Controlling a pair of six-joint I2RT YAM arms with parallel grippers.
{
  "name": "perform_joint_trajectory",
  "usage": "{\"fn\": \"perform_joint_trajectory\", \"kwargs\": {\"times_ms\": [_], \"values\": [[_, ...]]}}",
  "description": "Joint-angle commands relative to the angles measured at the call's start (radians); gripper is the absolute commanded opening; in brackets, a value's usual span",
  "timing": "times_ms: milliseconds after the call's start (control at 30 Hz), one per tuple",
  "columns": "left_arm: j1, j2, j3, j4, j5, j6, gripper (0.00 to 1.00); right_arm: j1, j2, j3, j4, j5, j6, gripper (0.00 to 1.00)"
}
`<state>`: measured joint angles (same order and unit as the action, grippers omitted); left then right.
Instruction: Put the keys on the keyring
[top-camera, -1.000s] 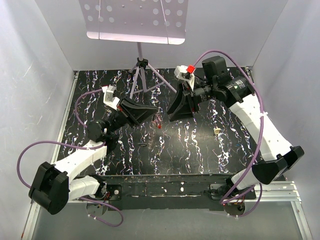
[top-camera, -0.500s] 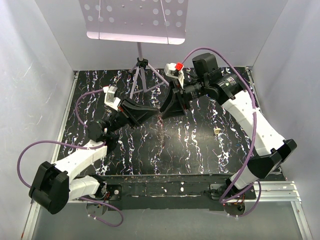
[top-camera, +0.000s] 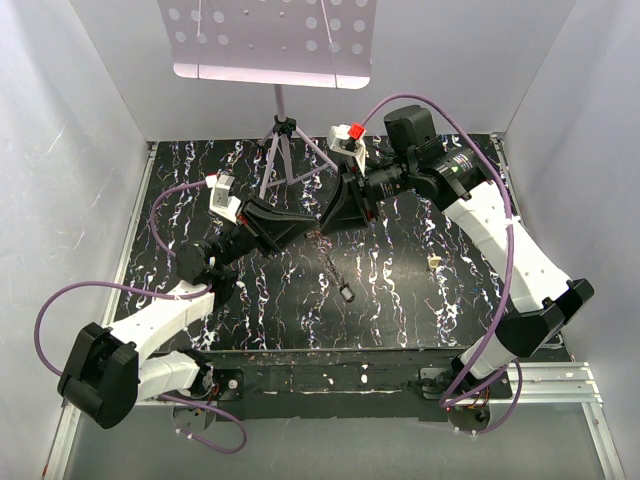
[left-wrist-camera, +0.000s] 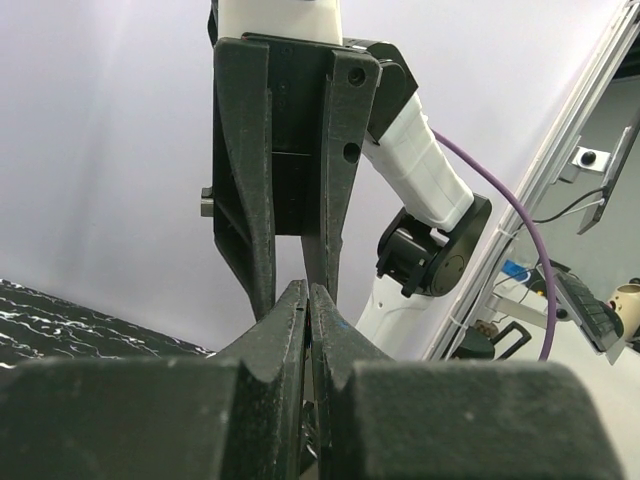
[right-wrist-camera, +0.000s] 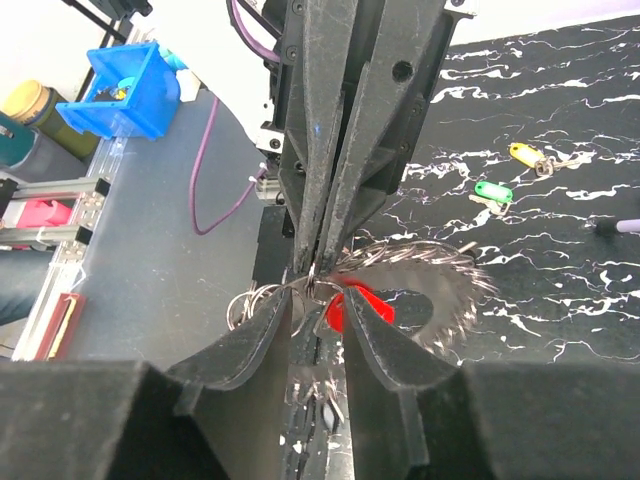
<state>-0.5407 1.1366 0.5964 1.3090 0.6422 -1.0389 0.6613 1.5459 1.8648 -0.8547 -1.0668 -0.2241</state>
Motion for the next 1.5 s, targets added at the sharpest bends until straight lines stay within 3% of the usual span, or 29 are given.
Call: {"fn": "perform_joint_trajectory", "kwargs": {"times_ms": [0, 367, 500, 700, 967, 1100, 1167, 1267, 1333, 1467], "values": [[-0.004, -0.040, -0.006, 0.009, -0.036, 0.030, 0.00, 0.003, 0.000, 0.040, 0.042, -0.004, 0.023, 0.32], [-0.004, -0.043, -0.009, -0.020, -0.047, 0.042, 0.00, 0.026, 0.010, 0.025, 0.055, 0.011, 0.040, 0.18], [-0.005, -0.046, -0.009, -0.019, -0.049, 0.039, 0.00, 0.027, 0.013, 0.019, 0.056, 0.014, 0.043, 0.01], [-0.004, -0.047, -0.015, -0.019, -0.058, 0.011, 0.01, 0.026, -0.004, 0.004, 0.042, 0.021, 0.016, 0.01], [-0.002, -0.096, -0.047, -0.051, -0.098, 0.008, 0.54, -0.008, -0.069, -0.097, 0.036, 0.036, -0.014, 0.01], [0.019, -0.203, -0.052, -0.256, -0.105, 0.086, 0.71, -0.058, -0.113, -0.189, 0.023, 0.080, -0.046, 0.01], [0.034, -0.283, -0.035, -0.463, -0.114, 0.170, 0.81, -0.109, -0.144, -0.246, 0.022, 0.122, -0.063, 0.01], [0.038, -0.411, 0.025, -0.903, -0.194, 0.396, 0.98, -0.199, -0.174, -0.320, -0.003, 0.206, -0.089, 0.01], [0.041, -0.463, 0.057, -1.162, -0.239, 0.509, 0.98, -0.224, -0.187, -0.358, -0.038, 0.341, -0.150, 0.01], [0.041, -0.512, 0.121, -1.470, -0.323, 0.661, 0.98, -0.235, -0.198, -0.424, -0.056, 0.504, -0.225, 0.01]]}}
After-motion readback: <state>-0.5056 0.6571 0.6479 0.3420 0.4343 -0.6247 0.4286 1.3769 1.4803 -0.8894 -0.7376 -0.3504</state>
